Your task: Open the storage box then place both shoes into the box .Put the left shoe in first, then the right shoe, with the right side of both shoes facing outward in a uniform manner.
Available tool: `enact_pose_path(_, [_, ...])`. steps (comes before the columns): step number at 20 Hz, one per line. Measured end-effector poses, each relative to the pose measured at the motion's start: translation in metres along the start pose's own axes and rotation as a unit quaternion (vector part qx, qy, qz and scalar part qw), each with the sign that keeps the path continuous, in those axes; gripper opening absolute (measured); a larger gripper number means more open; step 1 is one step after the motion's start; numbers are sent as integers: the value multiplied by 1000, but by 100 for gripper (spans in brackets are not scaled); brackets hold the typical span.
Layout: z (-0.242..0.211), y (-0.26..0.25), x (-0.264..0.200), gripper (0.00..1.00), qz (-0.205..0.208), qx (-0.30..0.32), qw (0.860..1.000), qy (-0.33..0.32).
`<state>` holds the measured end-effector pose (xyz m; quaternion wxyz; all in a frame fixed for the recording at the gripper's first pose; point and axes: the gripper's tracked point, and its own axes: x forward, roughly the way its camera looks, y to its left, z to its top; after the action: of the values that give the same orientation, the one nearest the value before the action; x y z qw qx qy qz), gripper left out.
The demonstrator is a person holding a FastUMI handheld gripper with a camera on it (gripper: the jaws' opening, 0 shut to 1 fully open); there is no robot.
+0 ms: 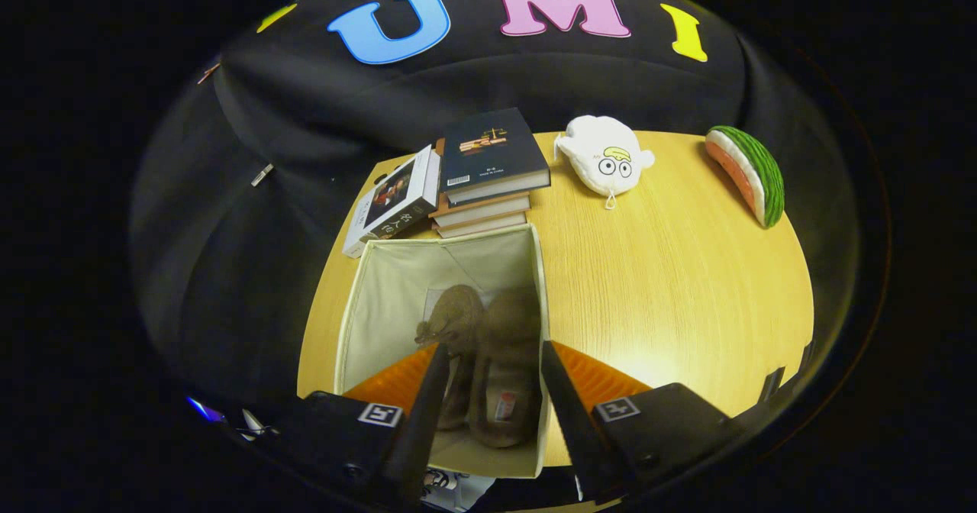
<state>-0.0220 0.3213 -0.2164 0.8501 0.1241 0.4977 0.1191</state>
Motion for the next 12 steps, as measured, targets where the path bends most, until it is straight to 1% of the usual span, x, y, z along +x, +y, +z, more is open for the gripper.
enact_pose_path(1, [2,0,0,89,2,-2,1000,-4])
enact_pose_path(3, [3,-1,-2,96,4,-7,1000,-10])
enact_pose_path(7, [5,-4,-5,98,12,-25,999,-23])
enact_pose_path(12, [21,-1,-28,99,42,-51,994,-82])
